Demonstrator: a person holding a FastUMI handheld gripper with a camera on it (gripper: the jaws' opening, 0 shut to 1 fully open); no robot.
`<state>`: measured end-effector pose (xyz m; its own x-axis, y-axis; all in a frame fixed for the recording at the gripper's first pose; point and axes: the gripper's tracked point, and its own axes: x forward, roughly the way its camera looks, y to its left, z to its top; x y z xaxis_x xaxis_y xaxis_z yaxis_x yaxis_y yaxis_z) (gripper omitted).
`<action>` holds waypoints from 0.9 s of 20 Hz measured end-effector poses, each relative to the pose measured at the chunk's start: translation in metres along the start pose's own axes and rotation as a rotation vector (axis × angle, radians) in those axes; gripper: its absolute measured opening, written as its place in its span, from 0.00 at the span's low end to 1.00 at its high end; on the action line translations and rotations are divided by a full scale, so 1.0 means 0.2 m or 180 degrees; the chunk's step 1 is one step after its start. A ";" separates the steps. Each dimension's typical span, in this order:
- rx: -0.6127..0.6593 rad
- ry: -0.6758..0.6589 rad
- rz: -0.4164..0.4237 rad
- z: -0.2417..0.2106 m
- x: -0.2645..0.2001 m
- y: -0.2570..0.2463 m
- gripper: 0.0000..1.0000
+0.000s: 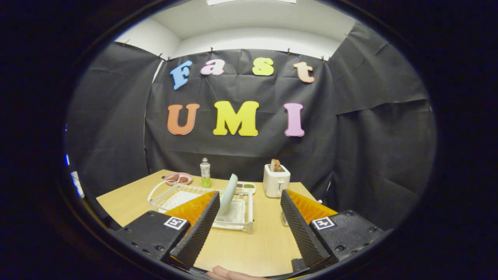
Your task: Take the plate from the dish rack, then take the spoon from the basket and place it into the plate.
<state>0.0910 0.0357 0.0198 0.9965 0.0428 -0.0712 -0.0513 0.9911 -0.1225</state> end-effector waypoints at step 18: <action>-0.0685 0.2390 -0.0114 -0.08 1.29 0.38 0.75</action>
<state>0.3433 0.1210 -0.0233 0.6907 -0.1614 -0.7049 -0.1079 0.9409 -0.3212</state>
